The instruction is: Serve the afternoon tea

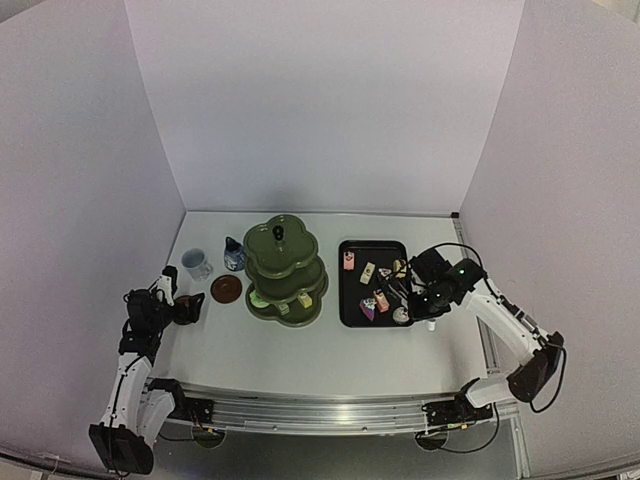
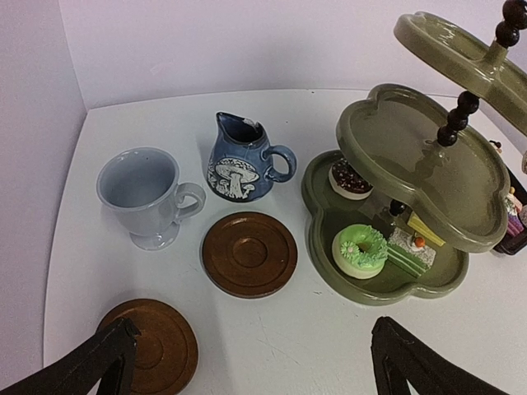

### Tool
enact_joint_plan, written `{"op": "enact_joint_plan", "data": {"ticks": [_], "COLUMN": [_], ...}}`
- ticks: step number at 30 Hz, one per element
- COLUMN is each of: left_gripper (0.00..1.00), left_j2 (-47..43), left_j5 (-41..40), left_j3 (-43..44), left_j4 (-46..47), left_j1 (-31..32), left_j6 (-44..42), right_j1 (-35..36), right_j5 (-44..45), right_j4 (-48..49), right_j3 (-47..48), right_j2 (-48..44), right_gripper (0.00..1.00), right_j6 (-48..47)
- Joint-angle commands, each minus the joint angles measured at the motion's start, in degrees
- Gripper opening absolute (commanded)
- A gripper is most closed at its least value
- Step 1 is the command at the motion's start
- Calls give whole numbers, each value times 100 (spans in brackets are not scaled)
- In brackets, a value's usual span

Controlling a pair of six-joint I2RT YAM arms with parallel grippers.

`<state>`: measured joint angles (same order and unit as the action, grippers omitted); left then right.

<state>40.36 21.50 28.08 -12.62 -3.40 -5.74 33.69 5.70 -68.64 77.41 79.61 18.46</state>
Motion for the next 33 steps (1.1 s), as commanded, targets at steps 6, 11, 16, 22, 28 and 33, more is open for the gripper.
{"op": "enact_joint_plan", "data": {"ticks": [6, 11, 16, 22, 28, 33], "left_gripper": [100, 100, 100, 100, 100, 100], "left_j2": [164, 152, 113, 75, -33, -152], "left_j5": [128, 118, 101, 76, 22, 9], "left_j3": [308, 307, 257, 235, 208, 194], "left_j4": [157, 113, 106, 68, -44, -129], "left_j1": [10, 12, 10, 10, 12, 9], "left_j6": [6, -51, -93, -136, -158, -157], "right_j1": [31, 34, 65, 120, 134, 136], "right_j5": [-314, -407, -305, -173, -126, 63], "right_j4": [-214, -185, -179, -176, -64, 38], "right_j3": [-361, -341, -341, -281, -202, -189], "right_j2": [87, 158, 225, 443, 635, 520], "right_gripper": [31, 31, 32, 32, 31, 2], "right_j6": [-202, -269, -292, -325, -340, -334]}}
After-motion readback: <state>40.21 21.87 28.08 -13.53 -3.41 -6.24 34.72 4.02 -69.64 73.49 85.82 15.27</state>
